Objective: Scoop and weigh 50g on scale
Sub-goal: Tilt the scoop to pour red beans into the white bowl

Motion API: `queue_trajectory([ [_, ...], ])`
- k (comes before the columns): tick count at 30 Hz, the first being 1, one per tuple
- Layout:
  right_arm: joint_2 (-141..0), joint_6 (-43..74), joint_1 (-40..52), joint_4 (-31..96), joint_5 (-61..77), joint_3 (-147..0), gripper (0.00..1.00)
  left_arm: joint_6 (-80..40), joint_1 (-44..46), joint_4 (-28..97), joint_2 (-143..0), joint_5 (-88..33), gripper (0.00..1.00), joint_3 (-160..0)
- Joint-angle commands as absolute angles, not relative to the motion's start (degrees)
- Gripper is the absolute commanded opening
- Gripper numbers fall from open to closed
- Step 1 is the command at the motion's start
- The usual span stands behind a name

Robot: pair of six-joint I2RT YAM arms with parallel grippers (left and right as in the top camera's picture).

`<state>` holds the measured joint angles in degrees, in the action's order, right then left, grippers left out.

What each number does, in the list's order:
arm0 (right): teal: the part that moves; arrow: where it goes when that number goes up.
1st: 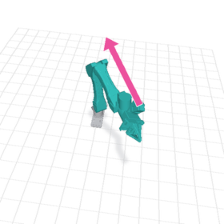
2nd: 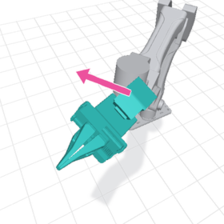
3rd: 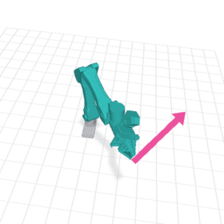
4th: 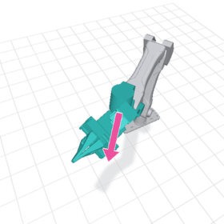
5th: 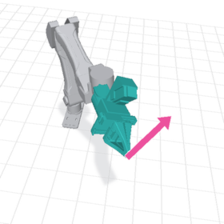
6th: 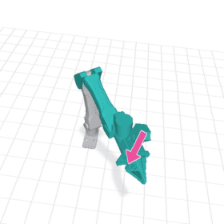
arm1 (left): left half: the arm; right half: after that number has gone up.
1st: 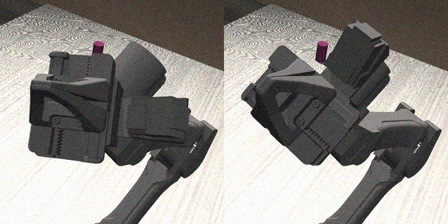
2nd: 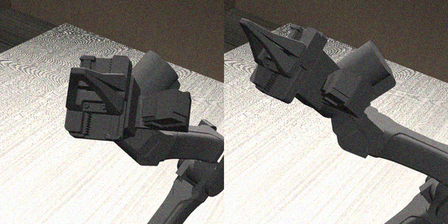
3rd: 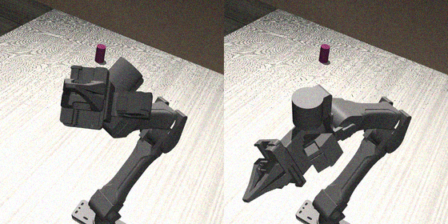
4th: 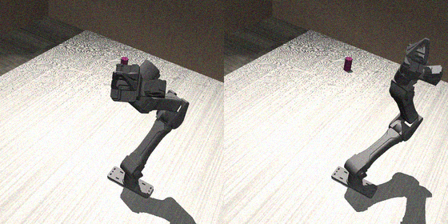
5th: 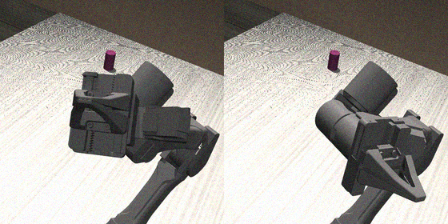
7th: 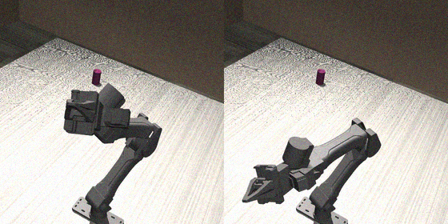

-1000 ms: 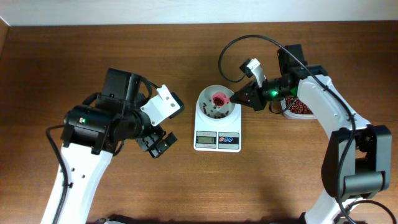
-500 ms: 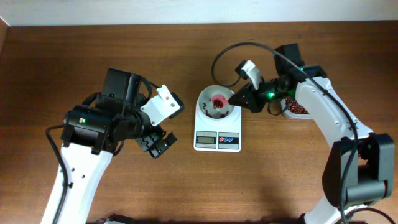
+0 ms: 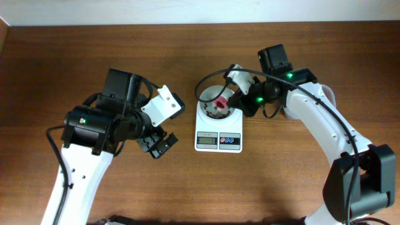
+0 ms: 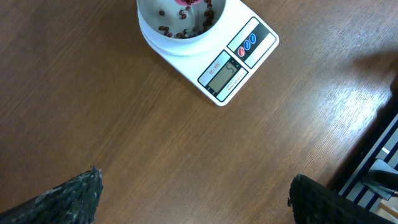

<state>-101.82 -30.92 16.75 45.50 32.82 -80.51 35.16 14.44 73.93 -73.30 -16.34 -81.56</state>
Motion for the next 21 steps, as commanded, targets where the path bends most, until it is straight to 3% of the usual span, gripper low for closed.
queue_trajectory([
  [1, -98.9, -31.5, 18.5, 45.4, 28.4, -82.7, 0.04, 36.3, 14.1, 73.8, -73.5, -17.4, 0.99, -82.3],
  [21, -97.2, -31.1, 19.2, 45.6, 30.6, -82.7, 0.04, 36.3, 14.1, 73.8, -73.5, -17.4, 0.99, -82.3],
])
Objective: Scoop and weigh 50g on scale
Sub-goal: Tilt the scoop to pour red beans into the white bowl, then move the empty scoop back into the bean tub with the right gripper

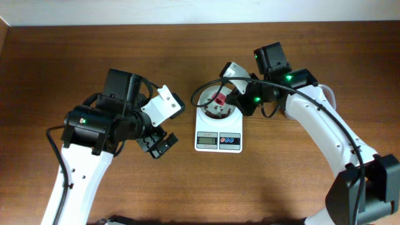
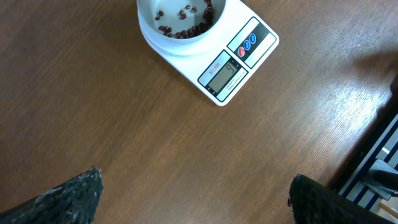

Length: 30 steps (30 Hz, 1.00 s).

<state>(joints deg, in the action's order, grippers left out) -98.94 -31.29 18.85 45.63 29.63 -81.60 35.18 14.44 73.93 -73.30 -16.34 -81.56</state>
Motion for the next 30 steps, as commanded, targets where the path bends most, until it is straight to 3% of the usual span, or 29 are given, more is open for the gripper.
queue_trajectory([
  [1, -97.2, -31.1, 19.2, 45.6, 30.6, -82.7, 0.04, 36.3, 14.1, 73.8, -73.5, -17.4, 0.99, -82.3],
  [9, -97.2, -31.6, 19.2, 46.6, 35.0, -82.7, 0.04, 36.3, 14.1, 73.8, -73.5, -17.3, 0.99, -82.3],
  [12, -97.2, -32.6, 19.2, 45.6, 26.1, -82.7, 0.04, 36.3, 14.1, 73.8, -73.5, -17.3, 0.99, -82.3],
  [14, -97.1, -32.6, 19.2, 47.6, 32.0, -82.7, 0.04, 36.3, 14.1, 73.8, -73.5, -17.3, 0.99, -82.3],
  [17, -97.2, -31.9, 19.2, 44.1, 23.3, -82.7, 0.04, 36.3, 14.1, 73.8, -73.5, -17.3, 0.99, -82.3],
  [19, -97.1, -30.9, 19.2, 44.8, 28.9, -82.7, 0.04, 36.3, 14.1, 73.8, -73.5, -17.3, 0.99, -82.3],
  [21, -97.1, -30.5, 19.2, 43.2, 20.7, -82.7, 0.04, 36.3, 14.1, 73.8, -73.5, -17.3, 0.99, -82.3],
  [30, -92.8, -29.5, 16.3, 44.2, 23.3, -82.9, 0.04, 36.3, 14.1, 73.8, -73.5, -17.3, 0.99, -82.3],
])
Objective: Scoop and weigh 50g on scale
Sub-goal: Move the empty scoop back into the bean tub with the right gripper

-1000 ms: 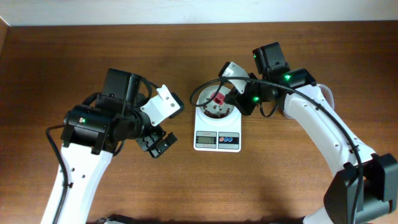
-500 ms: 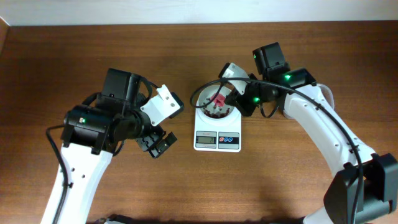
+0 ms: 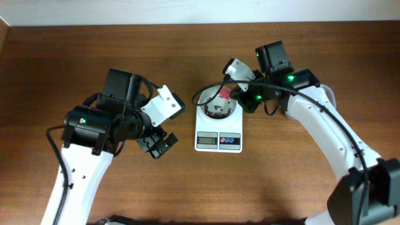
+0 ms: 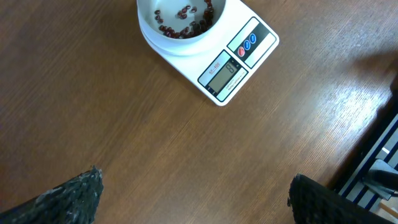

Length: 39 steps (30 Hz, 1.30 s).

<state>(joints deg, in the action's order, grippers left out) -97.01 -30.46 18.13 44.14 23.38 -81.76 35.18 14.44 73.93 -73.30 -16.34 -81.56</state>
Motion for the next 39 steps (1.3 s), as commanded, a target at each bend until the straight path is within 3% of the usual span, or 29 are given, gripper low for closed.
queue_trajectory([
  [1, -91.2, -29.3, 14.9, 44.3, 23.3, -82.9, 0.04, 36.3, 14.1, 73.8, -73.5, -17.2, 0.99, -82.3],
  [15, -88.3, -26.1, -11.5, 53.6, 20.9, -82.4, 0.04, 36.3, 14.1, 73.8, -73.5, -17.2, 0.99, -82.3],
  [29, -106.5, -26.0, -13.1, 54.5, 17.5, -81.5, 0.04, 36.3, 14.1, 73.8, -73.5, -17.2, 0.99, -82.3],
  [39, -108.5, -24.4, -13.2, 54.5, 18.8, -81.6, 0.04, 36.3, 14.1, 73.8, -73.5, -17.2, 0.99, -82.3],
])
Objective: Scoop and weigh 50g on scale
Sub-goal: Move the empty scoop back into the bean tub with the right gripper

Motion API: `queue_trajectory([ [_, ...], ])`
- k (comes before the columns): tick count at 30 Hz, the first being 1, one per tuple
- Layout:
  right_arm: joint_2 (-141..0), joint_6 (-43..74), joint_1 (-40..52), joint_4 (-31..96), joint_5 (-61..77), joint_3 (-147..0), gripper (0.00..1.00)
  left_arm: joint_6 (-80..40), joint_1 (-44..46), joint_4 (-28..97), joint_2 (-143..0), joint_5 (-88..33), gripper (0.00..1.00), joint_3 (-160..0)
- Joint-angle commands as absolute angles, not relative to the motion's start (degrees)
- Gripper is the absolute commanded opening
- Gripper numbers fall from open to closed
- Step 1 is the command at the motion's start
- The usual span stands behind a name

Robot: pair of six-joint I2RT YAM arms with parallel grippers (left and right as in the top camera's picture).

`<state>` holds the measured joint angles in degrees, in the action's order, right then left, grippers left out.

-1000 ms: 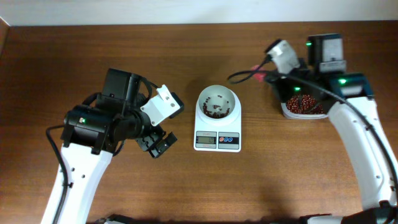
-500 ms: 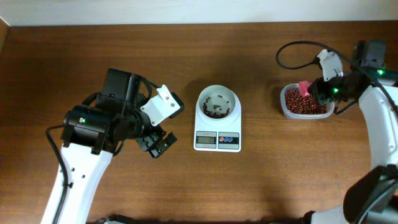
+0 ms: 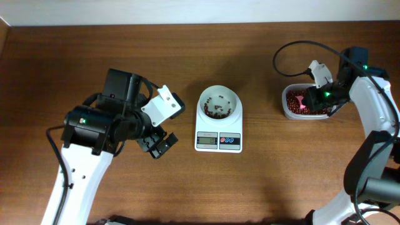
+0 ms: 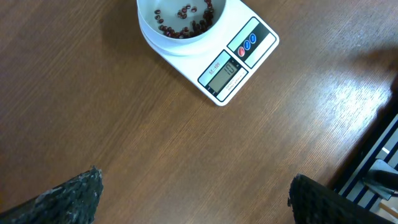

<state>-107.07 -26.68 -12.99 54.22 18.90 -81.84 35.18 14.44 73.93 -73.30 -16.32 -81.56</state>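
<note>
A white scale [image 3: 219,139] stands mid-table, carrying a white bowl [image 3: 219,95] with a thin layer of dark red beans [image 3: 217,109]. The left wrist view shows the same bowl [image 4: 155,31], scale [image 4: 249,59] and lit display [image 4: 225,71]. At the far right, a clear tub [image 3: 286,107] holds more beans. My right gripper [image 3: 320,95] is over that tub, shut on a pink scoop [image 3: 304,102] whose head lies down in the tub's beans. My left gripper [image 3: 161,147] hangs open left of the scale, its dark fingers [image 4: 68,196] spread wide over bare wood.
The table is brown wood, with a pale wall along its far edge [image 3: 187,24]. A black cable [image 3: 290,50] loops from the right arm above the tub. The table's edge and striped floor [image 4: 379,155] show at the right of the left wrist view.
My right gripper has moved with the pink scoop from over the bowl on the scale to the bean tub at the far right. The left arm is unchanged.
At first my right gripper held the pink scoop down in the bowl on the scale. At the two later moments the scoop was tipped over the bowl, which held more beans. Now the scoop is in the tub. The left gripper stayed open and still.
</note>
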Motion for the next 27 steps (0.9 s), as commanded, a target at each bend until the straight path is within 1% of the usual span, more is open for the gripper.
queue_trajectory([
  [1, -108.5, -23.4, -13.2, 54.5, 18.8, -81.6, 0.04, 36.3, 14.1, 73.8, -73.5, -17.2, 0.99, -82.3],
  [4, -108.5, -22.7, -13.3, 54.5, 19.3, -81.6, 0.04, 36.3, 14.1, 73.8, -73.5, -17.2, 0.99, -82.3],
  [7, -108.4, -21.7, -14.4, 54.7, 25.2, -81.6, 0.04, 36.3, 14.1, 73.8, -73.5, -17.2, 0.99, -82.3],
  [9, -108.4, -19.2, -16.8, 55.3, 30.7, -81.6, 0.04, 36.3, 14.1, 73.8, -73.5, -17.2, 0.99, -82.3],
  [14, -108.4, -12.3, -23.2, 55.6, 34.4, -81.6, 0.04, 36.3, 14.1, 73.8, -73.5, -17.2, 0.99, -82.3],
  [22, -108.4, -12.4, -30.8, 57.3, 49.5, -81.6, 0.04, 36.3, 14.1, 73.8, -73.5, -17.2, 0.99, -82.3],
  [27, -108.4, -12.4, -33.1, 58.4, 54.1, -81.6, 0.04, 36.3, 14.1, 73.8, -73.5, -17.2, 0.99, -82.3],
])
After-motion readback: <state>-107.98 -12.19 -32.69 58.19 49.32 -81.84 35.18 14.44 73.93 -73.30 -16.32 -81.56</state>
